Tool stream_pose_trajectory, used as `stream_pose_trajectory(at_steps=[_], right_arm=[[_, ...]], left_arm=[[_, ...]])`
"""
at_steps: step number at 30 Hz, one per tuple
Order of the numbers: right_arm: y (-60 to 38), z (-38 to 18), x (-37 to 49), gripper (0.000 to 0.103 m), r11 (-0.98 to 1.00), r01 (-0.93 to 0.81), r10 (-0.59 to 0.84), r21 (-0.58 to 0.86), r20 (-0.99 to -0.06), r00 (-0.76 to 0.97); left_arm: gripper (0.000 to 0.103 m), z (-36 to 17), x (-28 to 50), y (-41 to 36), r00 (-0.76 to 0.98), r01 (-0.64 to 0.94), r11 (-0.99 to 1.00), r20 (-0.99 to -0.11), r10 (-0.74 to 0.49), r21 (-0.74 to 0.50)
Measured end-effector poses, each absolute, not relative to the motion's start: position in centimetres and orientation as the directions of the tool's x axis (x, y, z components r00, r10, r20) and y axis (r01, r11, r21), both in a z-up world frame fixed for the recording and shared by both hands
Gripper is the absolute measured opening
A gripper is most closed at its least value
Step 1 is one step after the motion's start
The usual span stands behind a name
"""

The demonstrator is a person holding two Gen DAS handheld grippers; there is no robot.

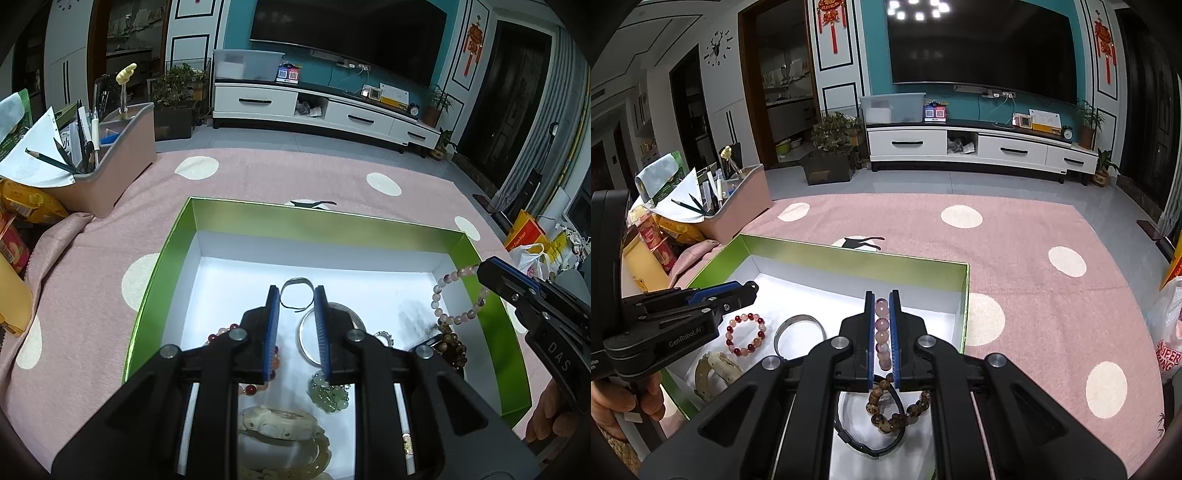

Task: Organize jewelry
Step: 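Hold the ring and pink bracelet low above the box contents with both tools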

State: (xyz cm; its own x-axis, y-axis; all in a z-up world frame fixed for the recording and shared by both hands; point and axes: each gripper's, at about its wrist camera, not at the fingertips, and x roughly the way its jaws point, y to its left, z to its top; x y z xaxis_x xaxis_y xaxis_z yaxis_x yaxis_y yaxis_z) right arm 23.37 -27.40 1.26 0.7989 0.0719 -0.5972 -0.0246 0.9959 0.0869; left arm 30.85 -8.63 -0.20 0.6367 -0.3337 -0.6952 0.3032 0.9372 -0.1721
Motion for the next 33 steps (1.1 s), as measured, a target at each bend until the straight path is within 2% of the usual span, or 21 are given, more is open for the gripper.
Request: stream_pose_trajectory(at_steps=[33], right_arm=[[-27.6, 0.0, 23.9, 0.007, 0.997, -0.012, 0.056, 0.074, -0.633, 0.772]], left_arm=[[0.019, -1.0, 31.3, -8.3, 0.622, 0.294, 0.94, -0.712, -0.327, -0.175]])
